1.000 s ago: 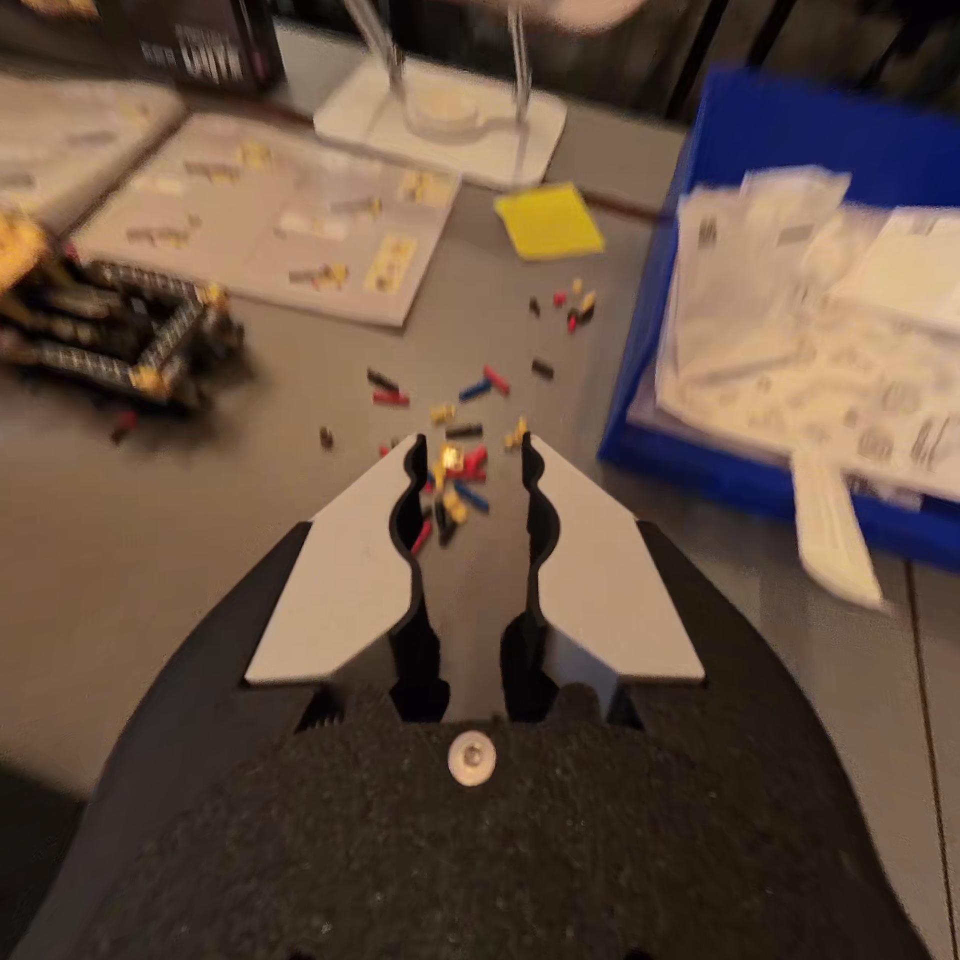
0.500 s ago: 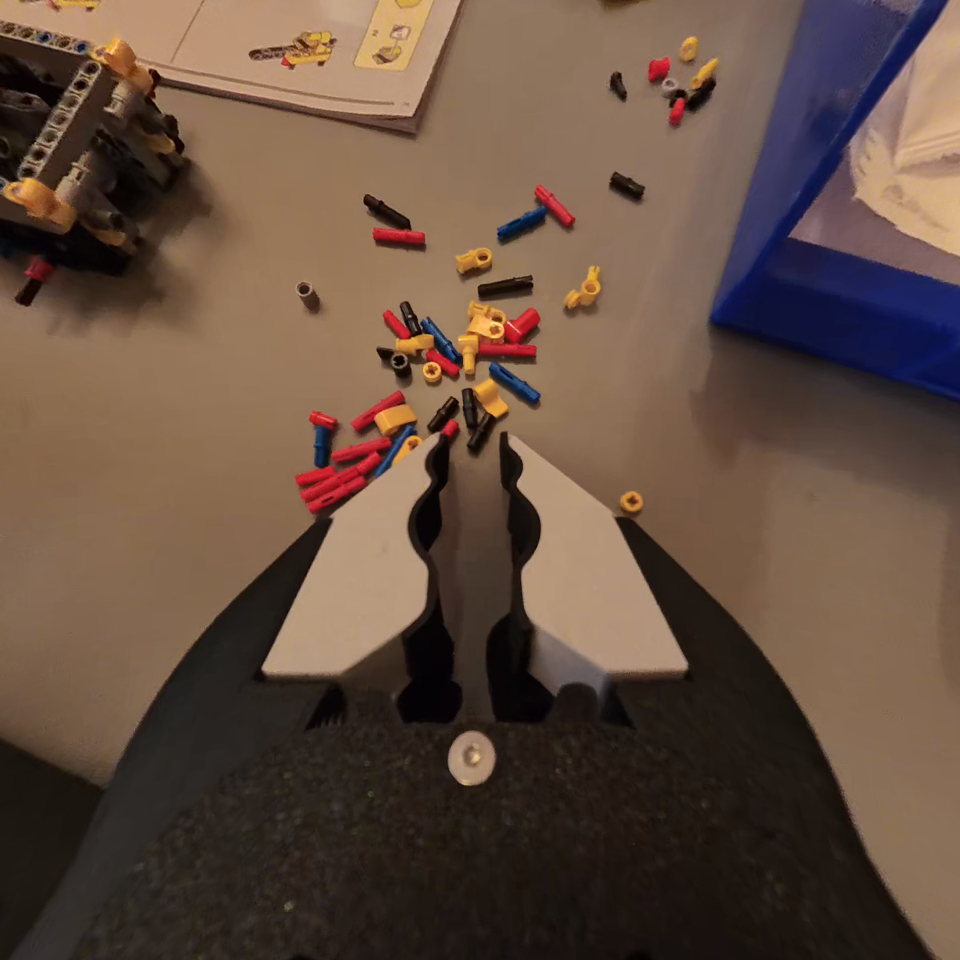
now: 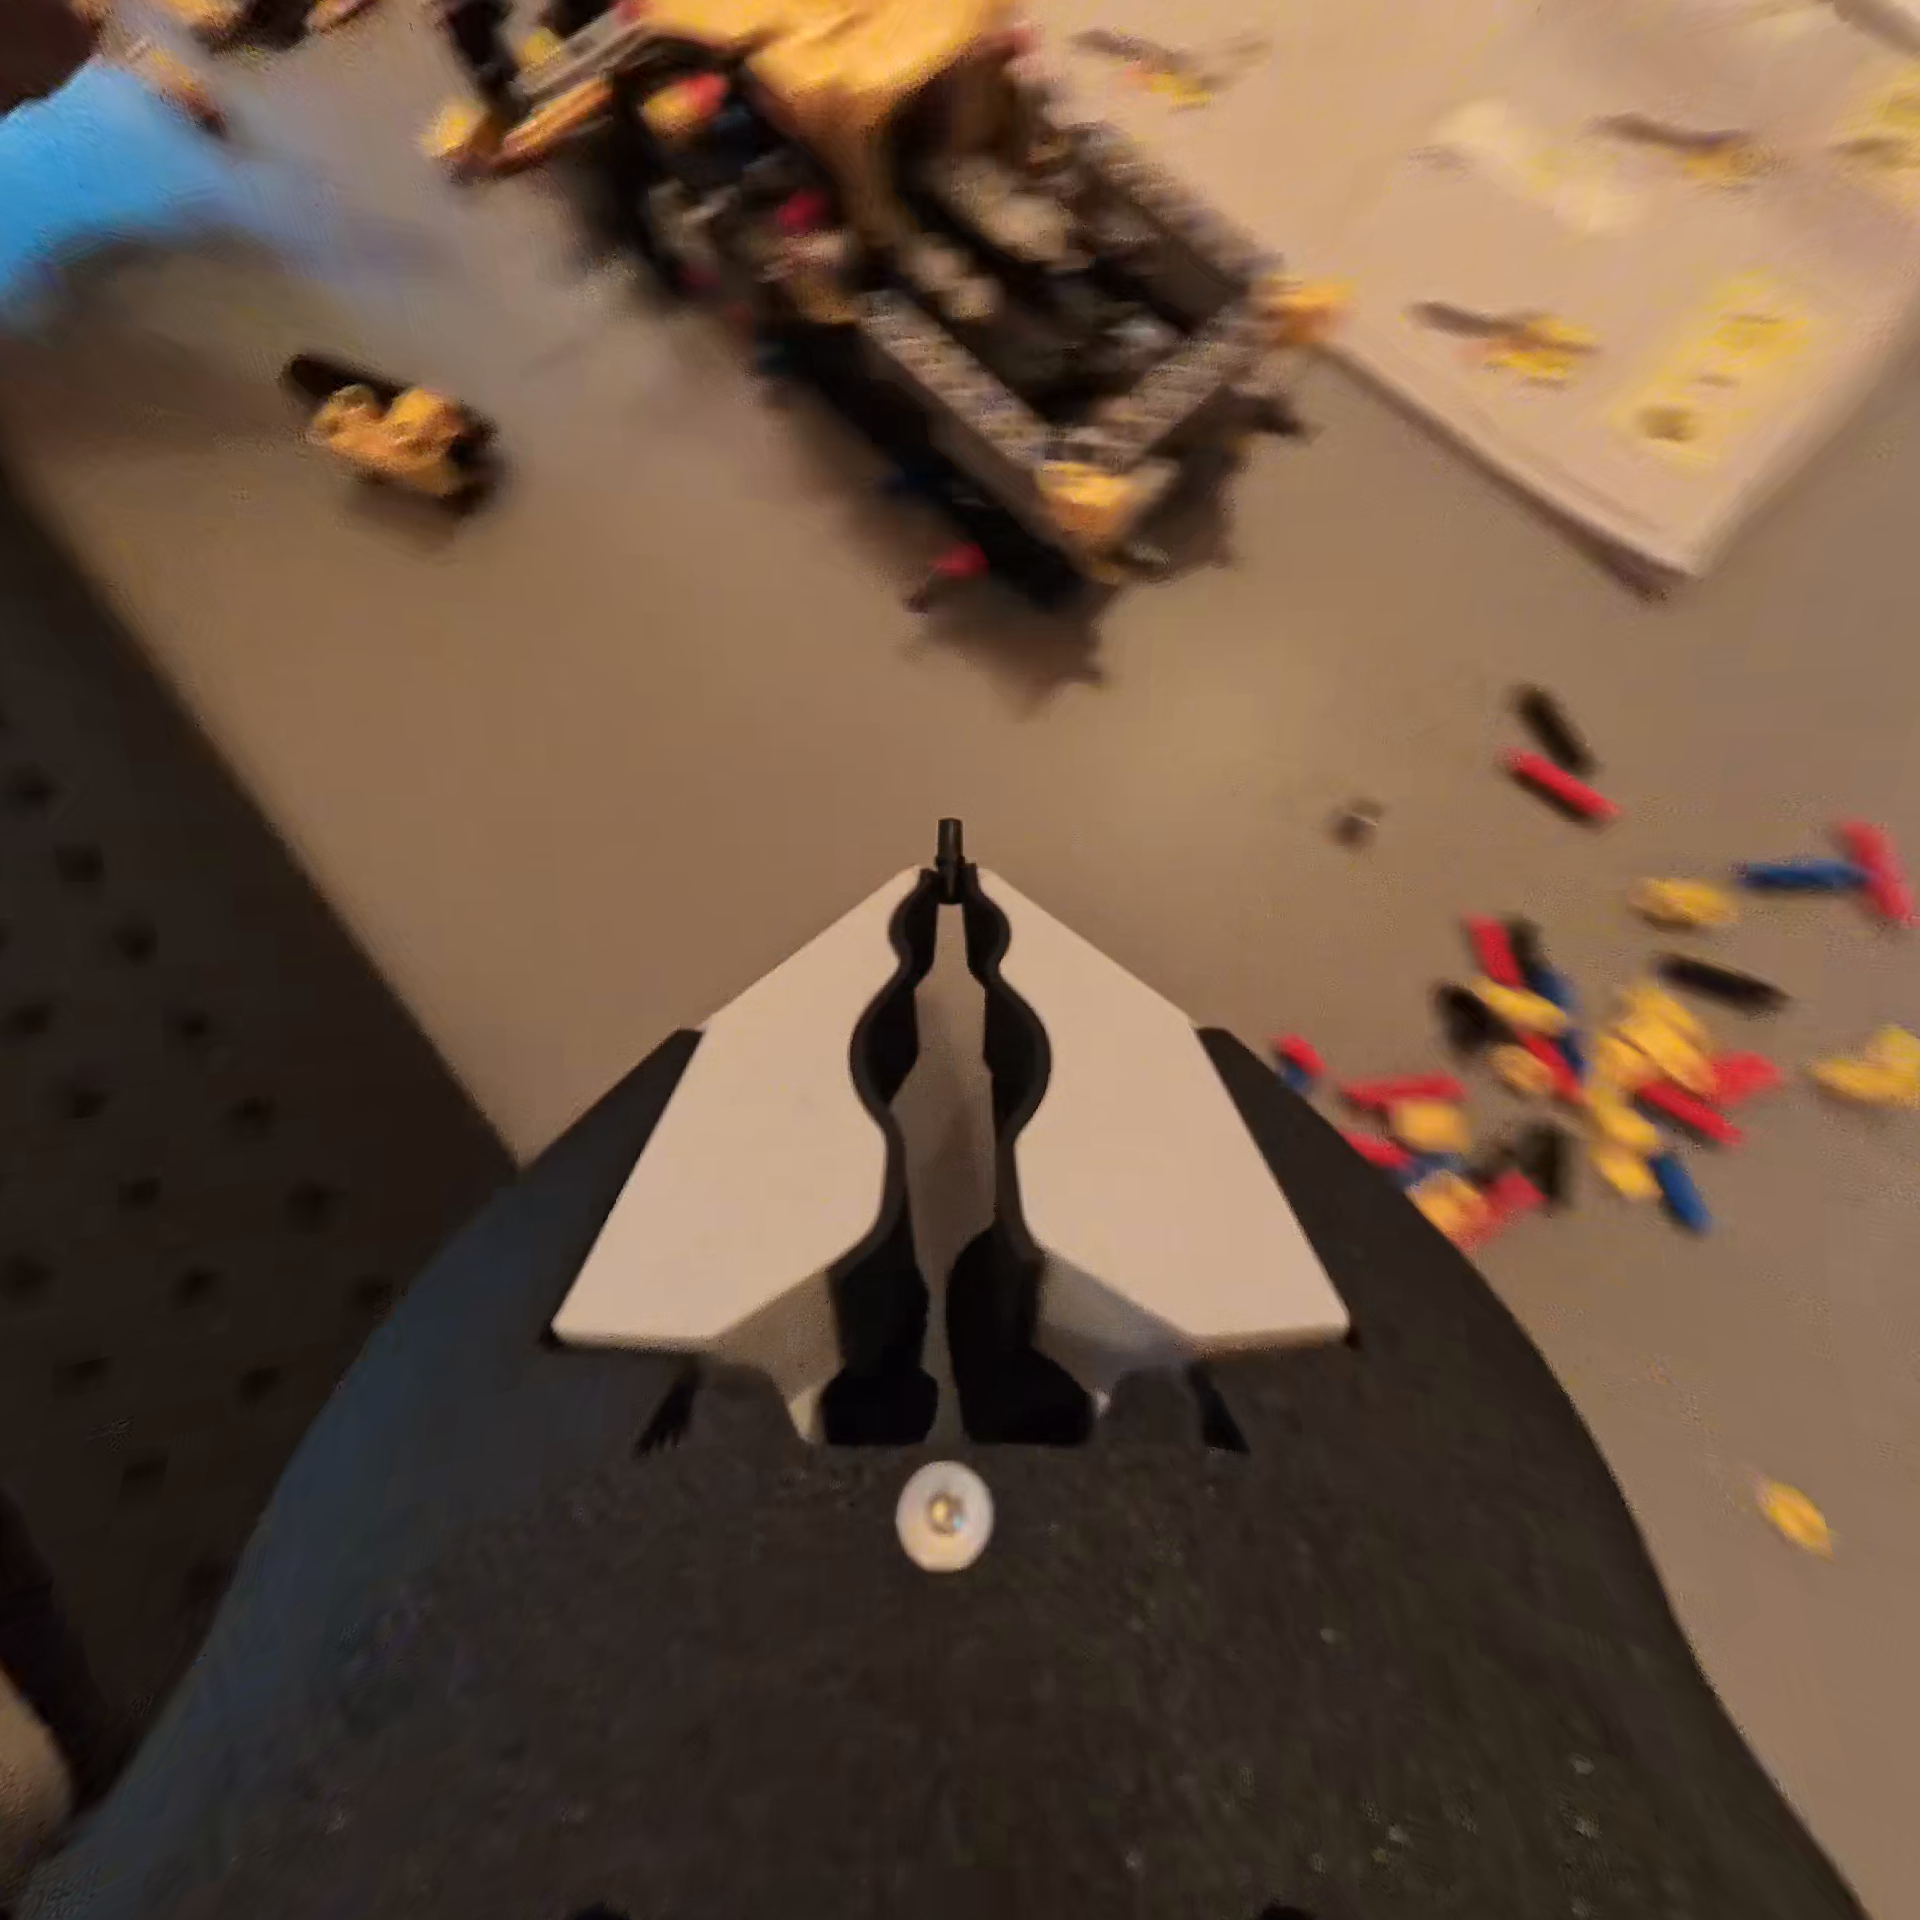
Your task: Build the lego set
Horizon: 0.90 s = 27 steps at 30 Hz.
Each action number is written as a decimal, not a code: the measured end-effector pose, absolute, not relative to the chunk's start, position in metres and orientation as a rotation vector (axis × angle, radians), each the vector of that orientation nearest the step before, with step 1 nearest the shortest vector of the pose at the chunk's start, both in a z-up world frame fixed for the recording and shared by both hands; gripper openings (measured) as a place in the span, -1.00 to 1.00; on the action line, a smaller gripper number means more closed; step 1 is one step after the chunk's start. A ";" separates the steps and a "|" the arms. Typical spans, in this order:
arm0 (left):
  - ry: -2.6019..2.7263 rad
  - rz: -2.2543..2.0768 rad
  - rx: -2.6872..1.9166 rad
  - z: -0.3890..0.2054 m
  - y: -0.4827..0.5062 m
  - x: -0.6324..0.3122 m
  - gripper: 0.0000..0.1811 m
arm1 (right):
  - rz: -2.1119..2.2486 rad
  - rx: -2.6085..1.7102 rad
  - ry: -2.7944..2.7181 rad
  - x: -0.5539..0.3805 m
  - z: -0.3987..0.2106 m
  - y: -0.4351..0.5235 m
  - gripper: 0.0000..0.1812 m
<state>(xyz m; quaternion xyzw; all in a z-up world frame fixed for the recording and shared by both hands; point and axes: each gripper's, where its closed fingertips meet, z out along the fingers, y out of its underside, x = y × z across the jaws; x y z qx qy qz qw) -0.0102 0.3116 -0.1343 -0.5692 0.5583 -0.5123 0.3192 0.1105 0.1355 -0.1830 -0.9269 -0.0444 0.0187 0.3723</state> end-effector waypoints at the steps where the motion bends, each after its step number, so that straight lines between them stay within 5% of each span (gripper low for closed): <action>1: 1.474 -1.346 -1.501 -0.136 0.311 -0.010 -0.60 | 0.077 -2.389 -0.158 0.096 -0.190 0.143 -0.96; 7: 1.487 -1.313 -1.494 -0.138 0.310 -0.012 -0.60 | 0.073 -2.439 -0.150 0.092 -0.213 0.151 -0.95; 10: 1.486 -1.330 -1.500 -0.138 0.310 -0.012 -0.60 | 0.069 -2.376 -0.081 0.106 -0.200 0.146 -0.76; 16: 1.499 -1.320 -1.497 -0.139 0.308 -0.012 -0.60 | -0.205 -2.328 0.266 0.229 -0.186 0.093 -0.88; 27: 1.509 -1.273 -1.495 -0.143 0.312 -0.010 -0.59 | -0.082 -2.373 0.256 0.248 -0.209 0.090 -0.90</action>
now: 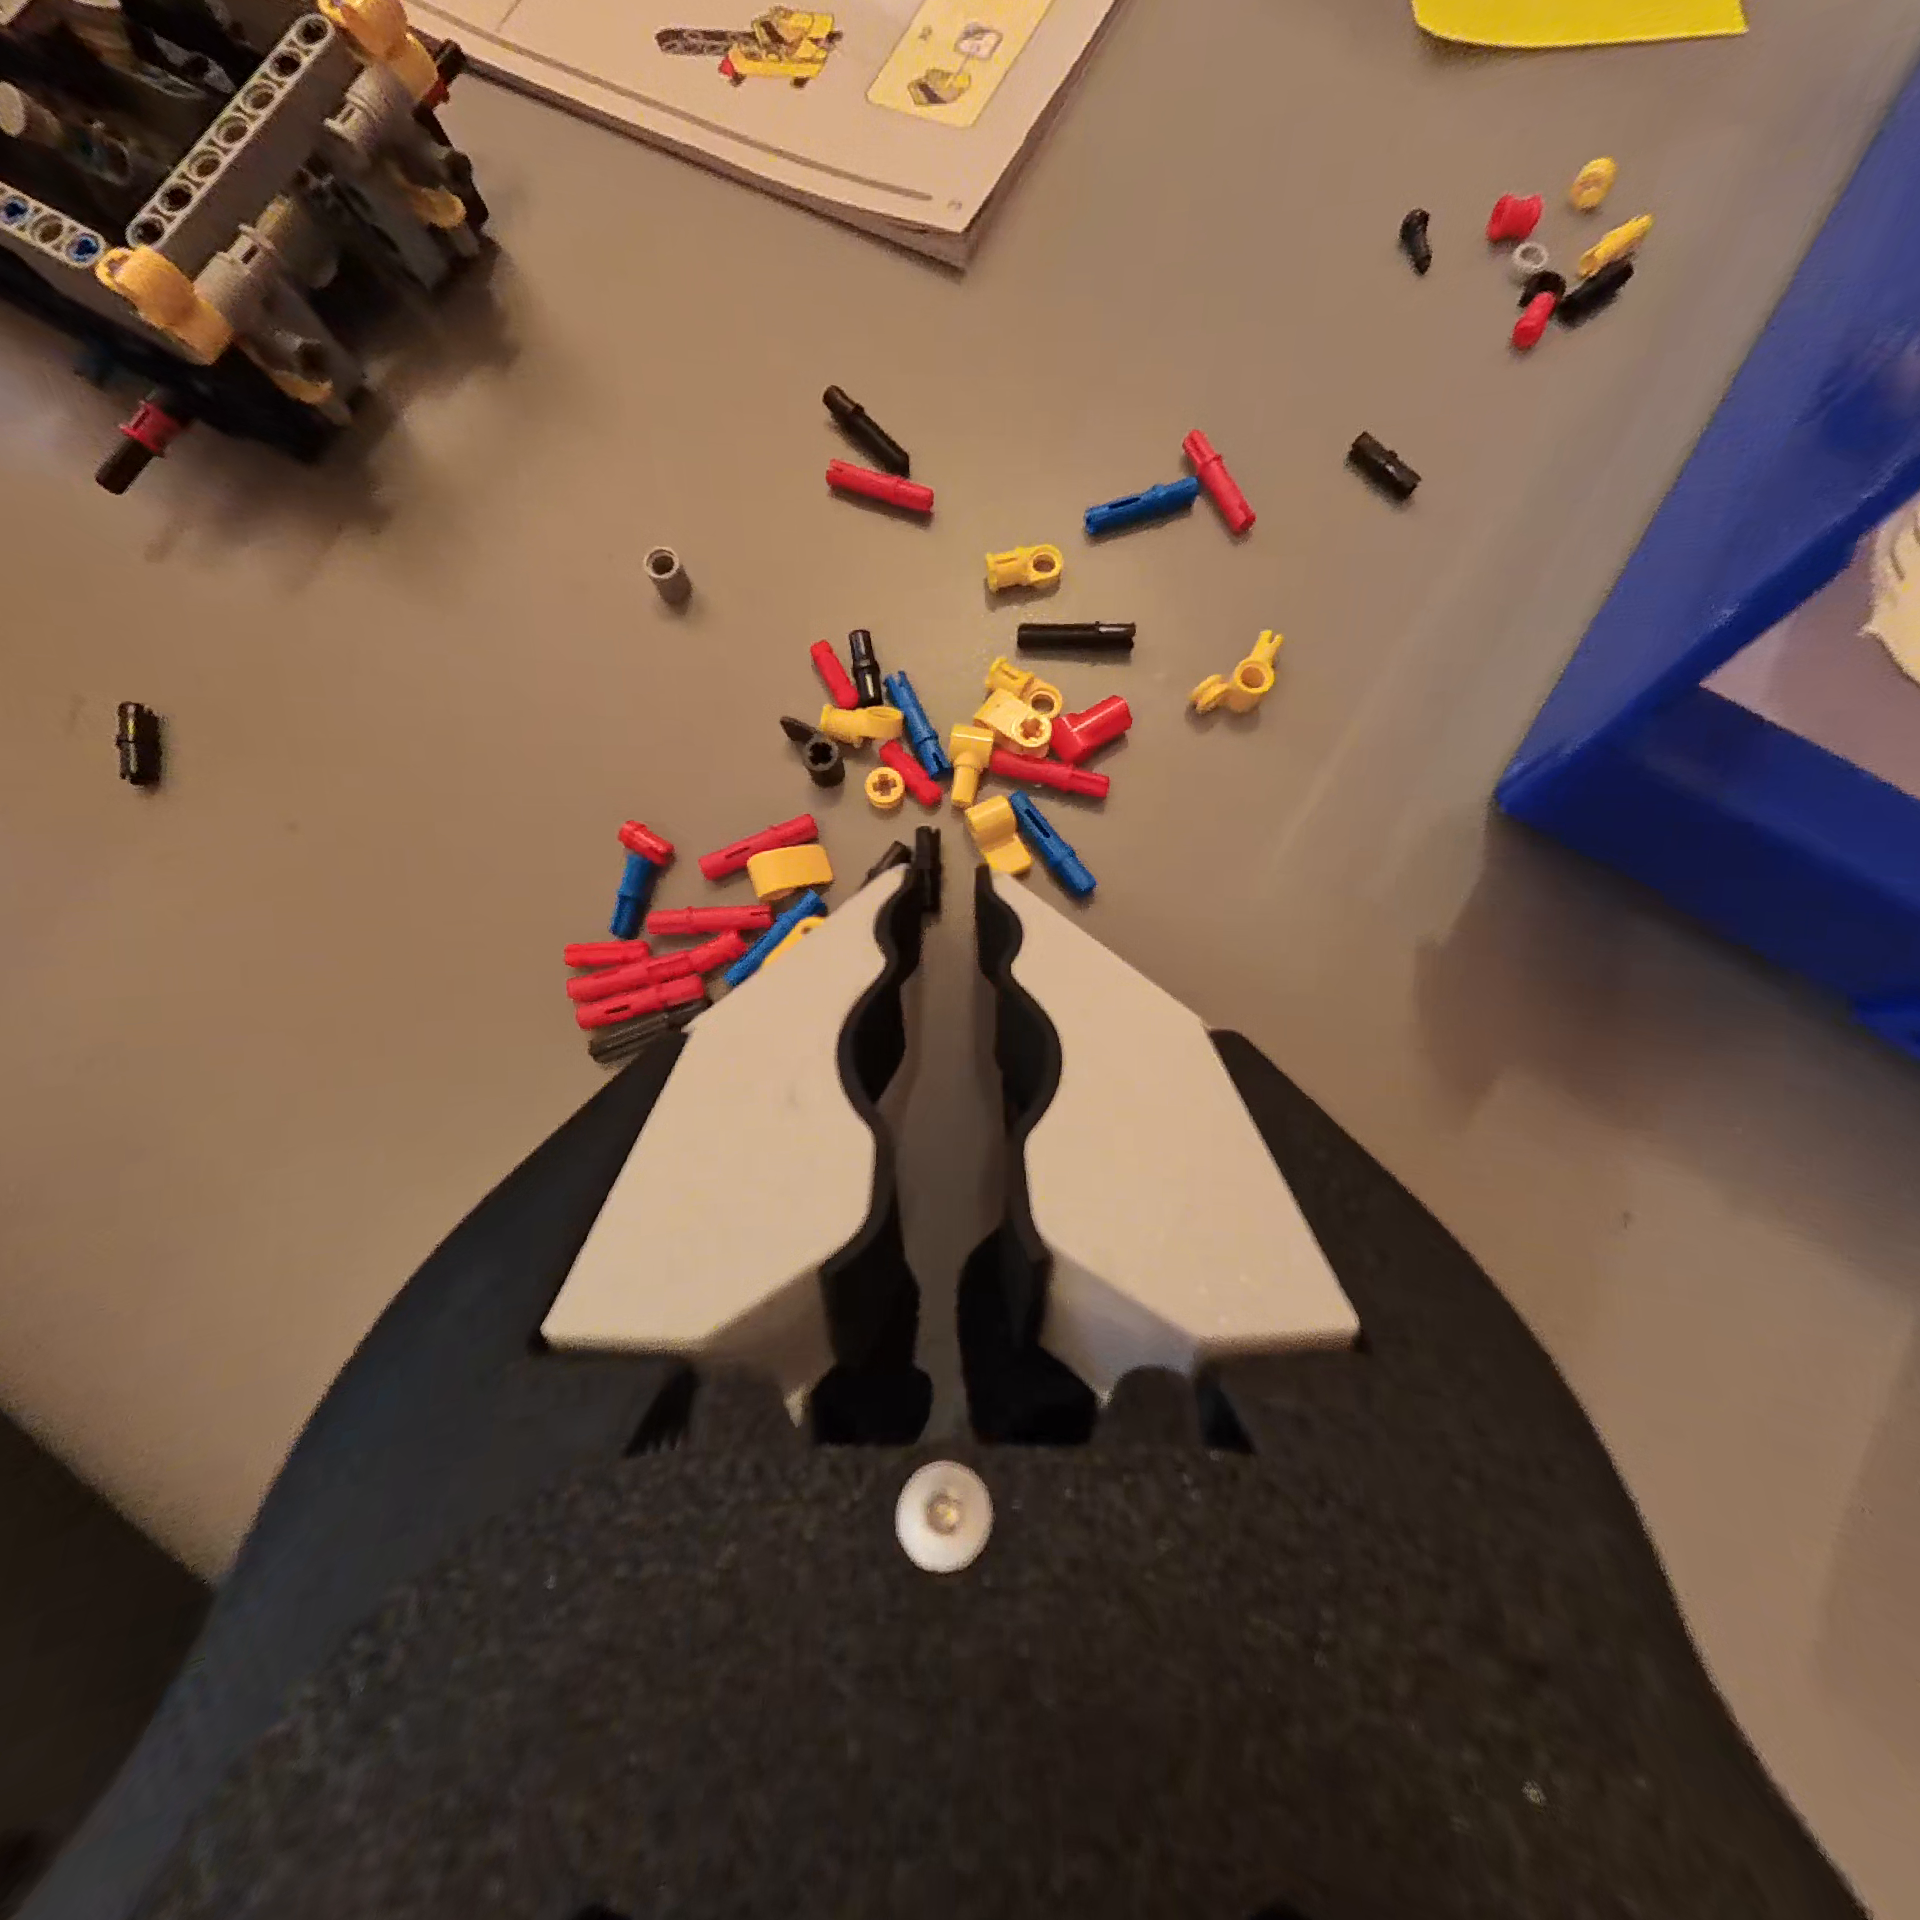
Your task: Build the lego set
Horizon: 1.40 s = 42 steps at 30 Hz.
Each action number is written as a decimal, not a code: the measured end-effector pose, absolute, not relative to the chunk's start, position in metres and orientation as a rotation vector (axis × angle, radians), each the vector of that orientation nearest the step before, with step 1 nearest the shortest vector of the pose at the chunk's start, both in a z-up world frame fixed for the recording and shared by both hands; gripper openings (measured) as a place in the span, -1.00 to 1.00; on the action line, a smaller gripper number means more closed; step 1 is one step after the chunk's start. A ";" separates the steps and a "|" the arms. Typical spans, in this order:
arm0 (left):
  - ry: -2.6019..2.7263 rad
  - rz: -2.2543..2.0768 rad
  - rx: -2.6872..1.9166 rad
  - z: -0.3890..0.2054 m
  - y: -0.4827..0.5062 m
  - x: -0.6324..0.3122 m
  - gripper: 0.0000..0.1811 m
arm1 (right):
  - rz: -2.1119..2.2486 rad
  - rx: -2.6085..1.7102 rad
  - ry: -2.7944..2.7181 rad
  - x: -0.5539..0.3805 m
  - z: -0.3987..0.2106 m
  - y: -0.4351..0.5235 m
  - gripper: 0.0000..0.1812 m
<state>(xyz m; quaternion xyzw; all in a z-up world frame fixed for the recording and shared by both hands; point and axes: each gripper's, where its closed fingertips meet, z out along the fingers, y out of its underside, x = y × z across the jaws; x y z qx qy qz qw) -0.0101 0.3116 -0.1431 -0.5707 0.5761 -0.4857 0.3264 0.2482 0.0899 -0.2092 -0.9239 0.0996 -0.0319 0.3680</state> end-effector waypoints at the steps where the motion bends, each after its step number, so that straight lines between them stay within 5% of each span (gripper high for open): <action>1: 1.511 -1.272 -1.498 -0.144 0.312 -0.010 -0.59 | -0.080 -2.378 0.248 0.247 -0.210 0.091 -0.90; 16: 1.507 -1.267 -1.507 -0.145 0.314 -0.010 -0.60 | -0.098 -2.268 -0.003 0.191 -0.149 0.116 -0.96; 27: 1.511 -1.275 -1.515 -0.145 0.311 -0.011 -0.60 | 0.185 -2.412 -0.311 0.080 -0.210 0.136 -0.95; 35: 1.523 -1.264 -1.515 -0.147 0.311 -0.011 -0.59 | 0.198 -2.323 -0.256 0.095 -0.195 0.139 -0.83; 42: 1.524 -1.249 -1.517 -0.148 0.312 -0.012 -0.59 | -0.130 -2.278 0.076 0.223 -0.162 0.129 -0.79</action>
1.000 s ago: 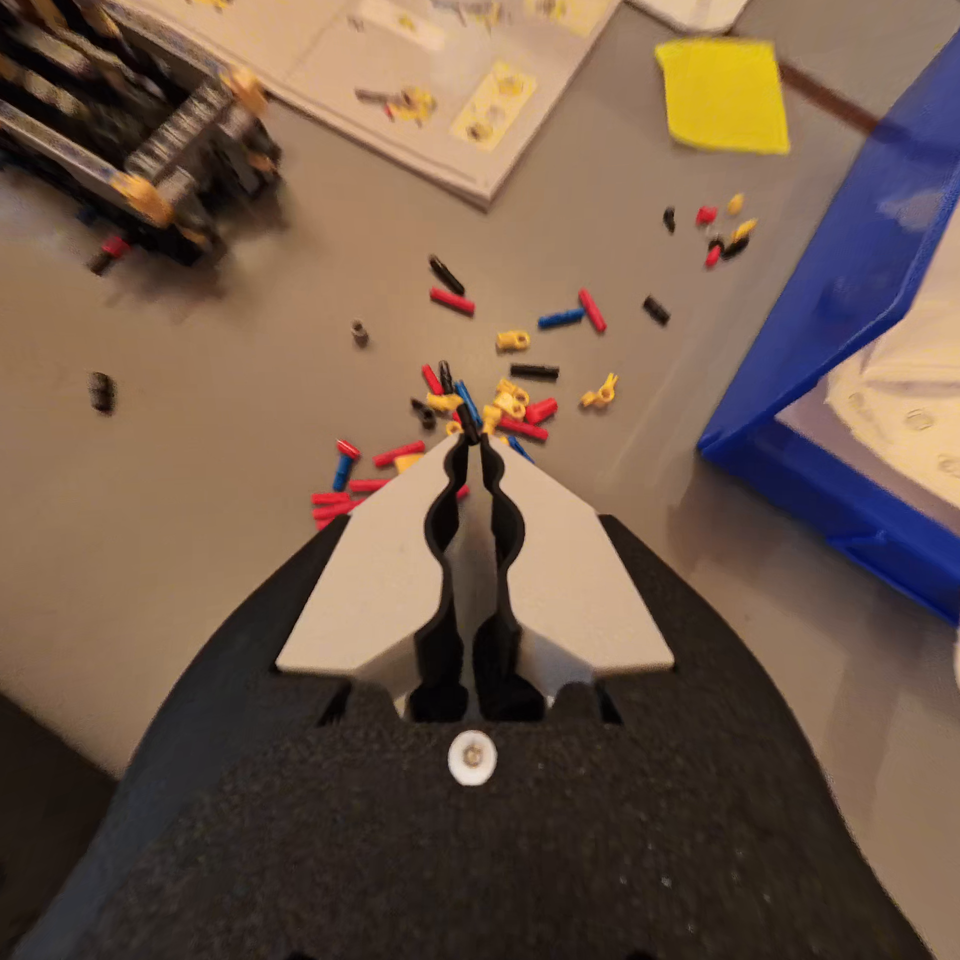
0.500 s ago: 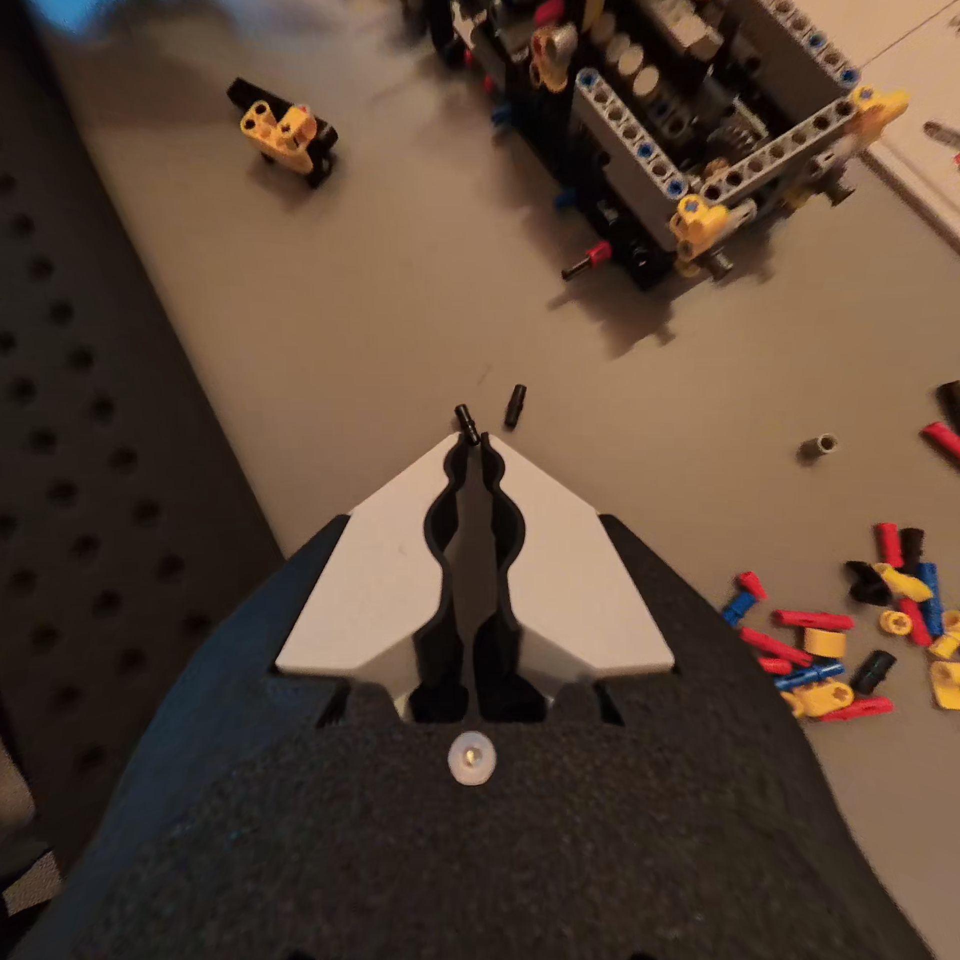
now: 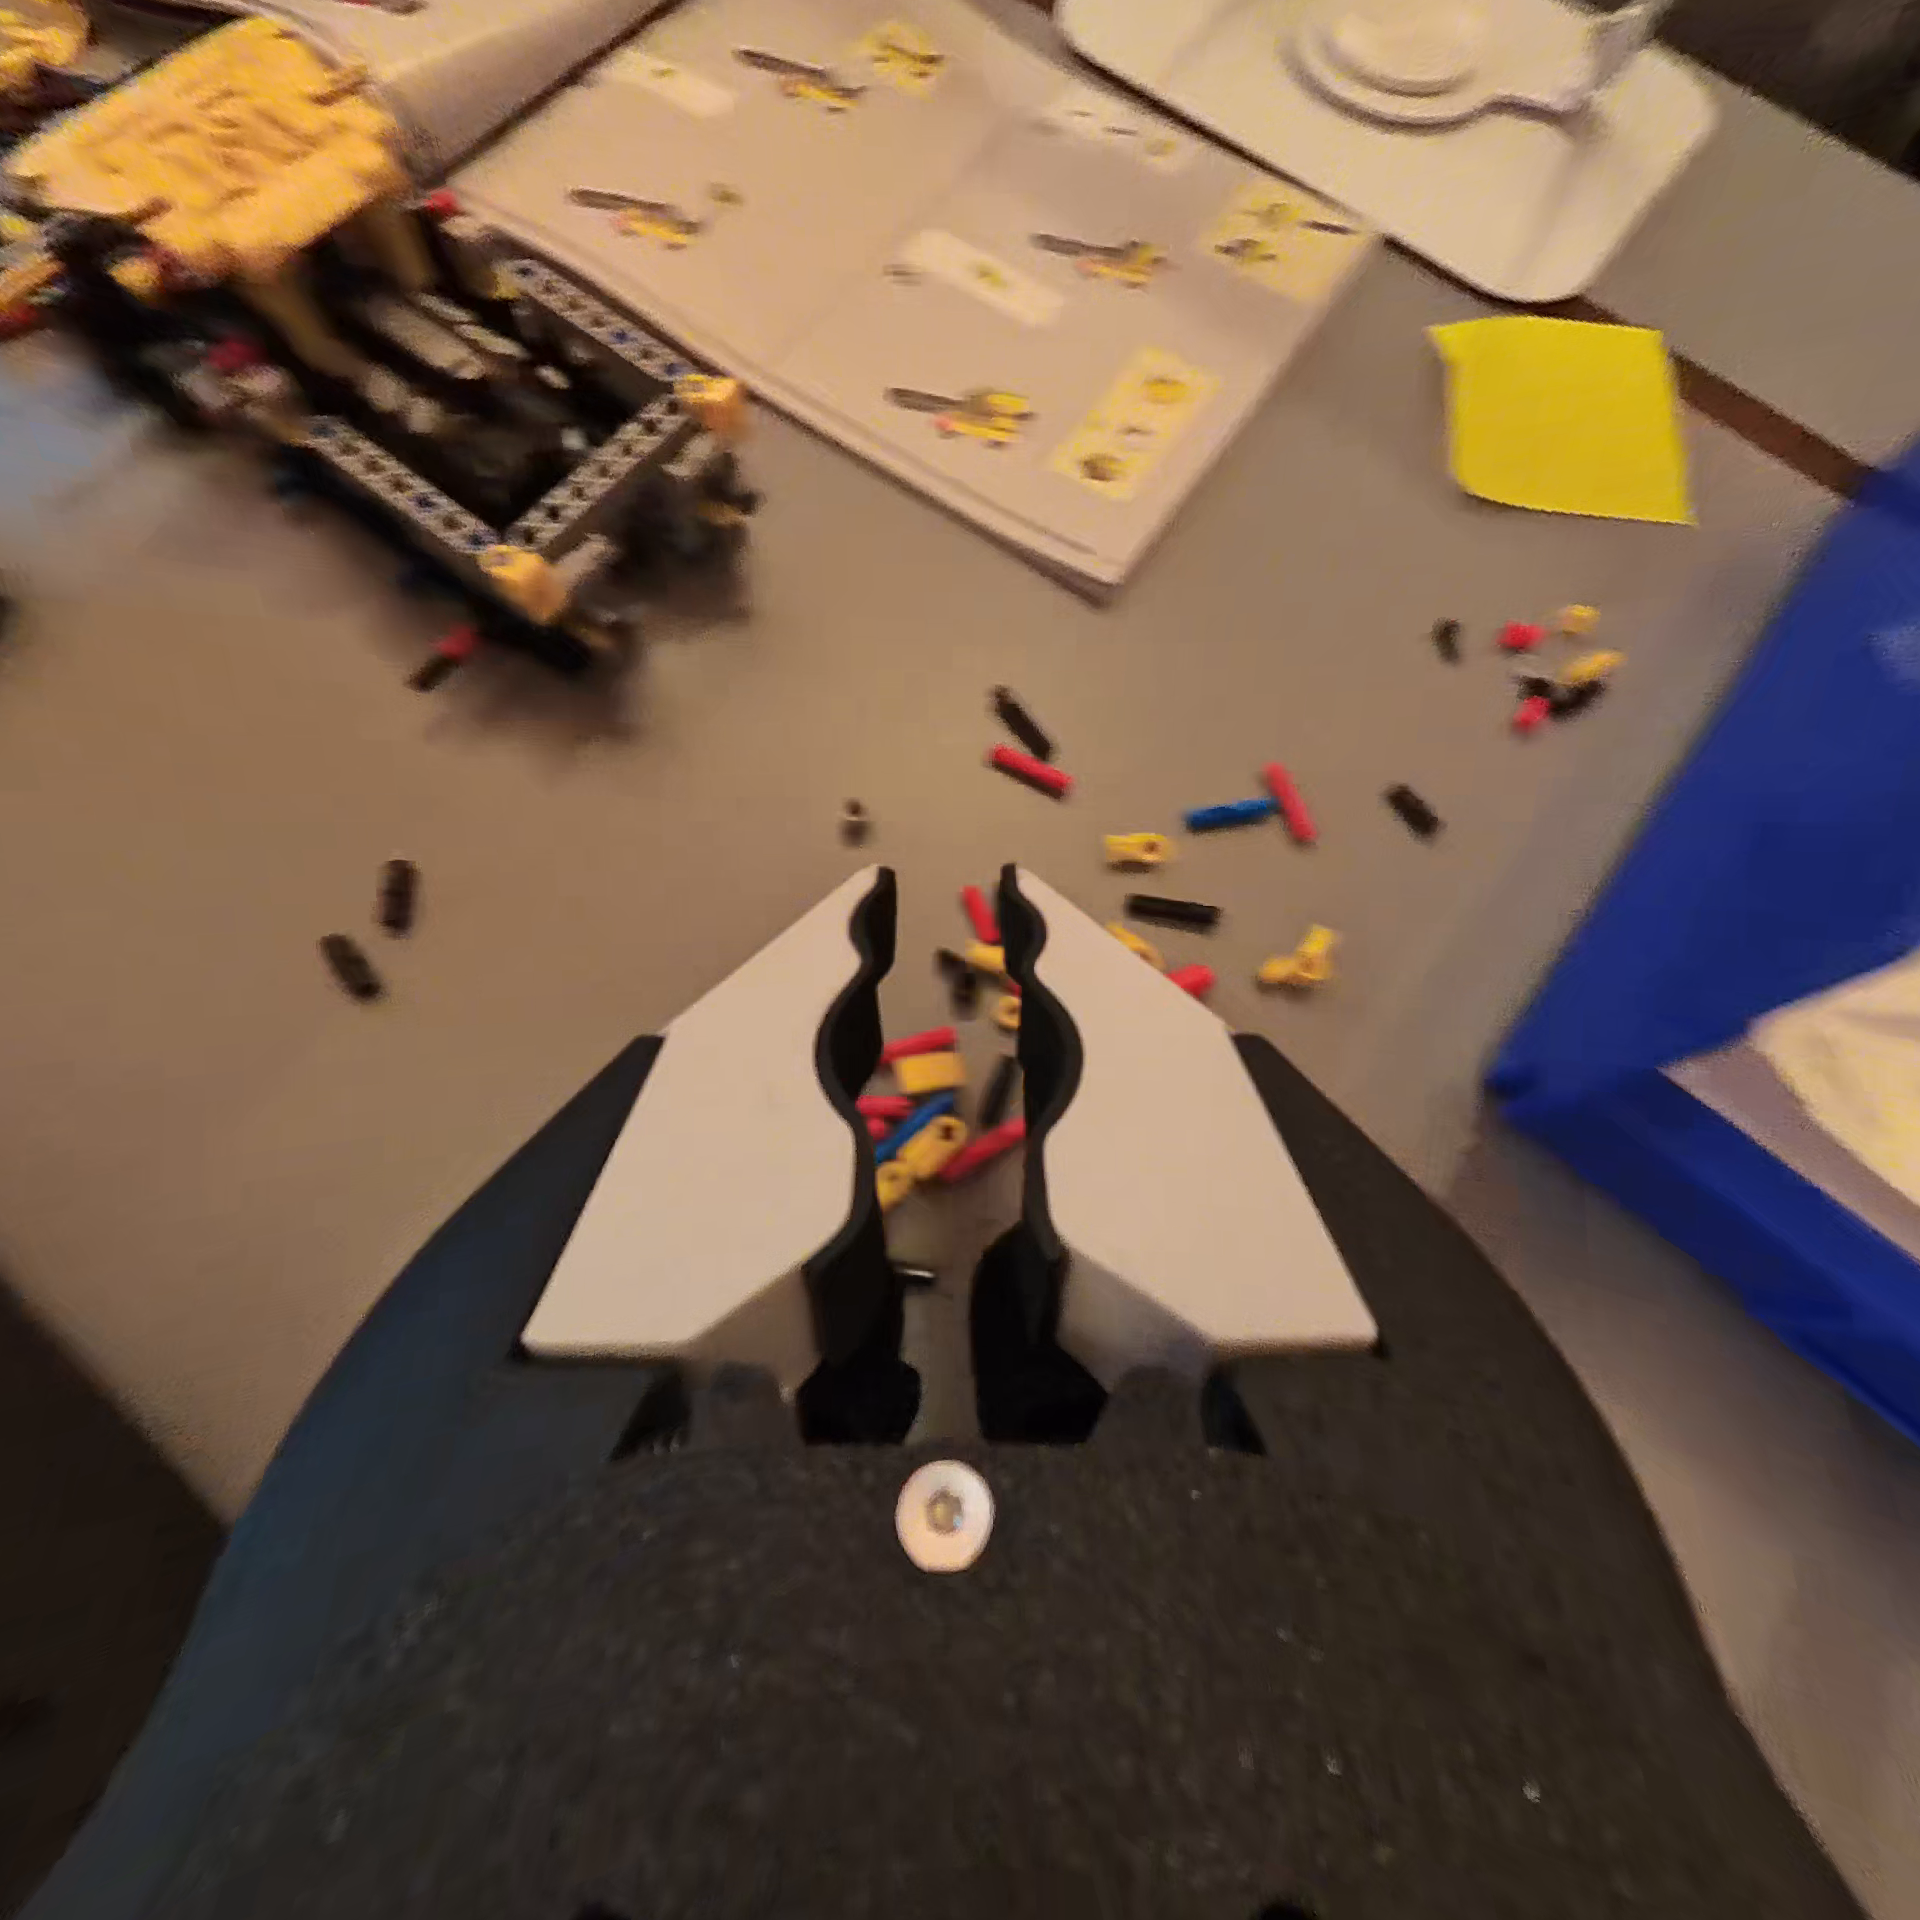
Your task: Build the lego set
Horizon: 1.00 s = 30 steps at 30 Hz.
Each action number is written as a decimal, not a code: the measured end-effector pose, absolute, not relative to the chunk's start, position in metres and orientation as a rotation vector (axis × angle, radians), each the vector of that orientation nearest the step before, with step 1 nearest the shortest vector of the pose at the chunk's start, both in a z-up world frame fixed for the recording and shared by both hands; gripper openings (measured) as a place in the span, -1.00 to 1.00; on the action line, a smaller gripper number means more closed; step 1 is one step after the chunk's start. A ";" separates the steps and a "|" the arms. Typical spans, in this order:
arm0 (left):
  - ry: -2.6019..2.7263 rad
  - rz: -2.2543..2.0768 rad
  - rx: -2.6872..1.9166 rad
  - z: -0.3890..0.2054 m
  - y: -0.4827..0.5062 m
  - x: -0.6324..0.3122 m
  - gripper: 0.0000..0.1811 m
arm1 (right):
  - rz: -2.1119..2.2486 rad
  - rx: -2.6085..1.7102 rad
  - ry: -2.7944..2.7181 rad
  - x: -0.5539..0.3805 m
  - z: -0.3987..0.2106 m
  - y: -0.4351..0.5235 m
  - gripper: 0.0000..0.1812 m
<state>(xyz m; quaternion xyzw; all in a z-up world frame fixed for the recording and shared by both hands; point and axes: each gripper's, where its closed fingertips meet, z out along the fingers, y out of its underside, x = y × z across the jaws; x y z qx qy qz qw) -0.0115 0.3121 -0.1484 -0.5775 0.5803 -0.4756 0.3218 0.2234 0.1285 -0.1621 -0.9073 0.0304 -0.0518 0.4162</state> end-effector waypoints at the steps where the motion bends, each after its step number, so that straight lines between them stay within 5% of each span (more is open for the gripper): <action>1: 1.524 -1.247 -1.519 -0.149 0.313 -0.012 -0.59 | -0.155 -2.279 0.097 0.234 -0.163 0.123 -0.80; 30: 1.506 -1.251 -1.574 -0.153 0.324 -0.003 -0.60 | -0.154 -2.390 0.179 0.233 -0.192 0.065 -0.81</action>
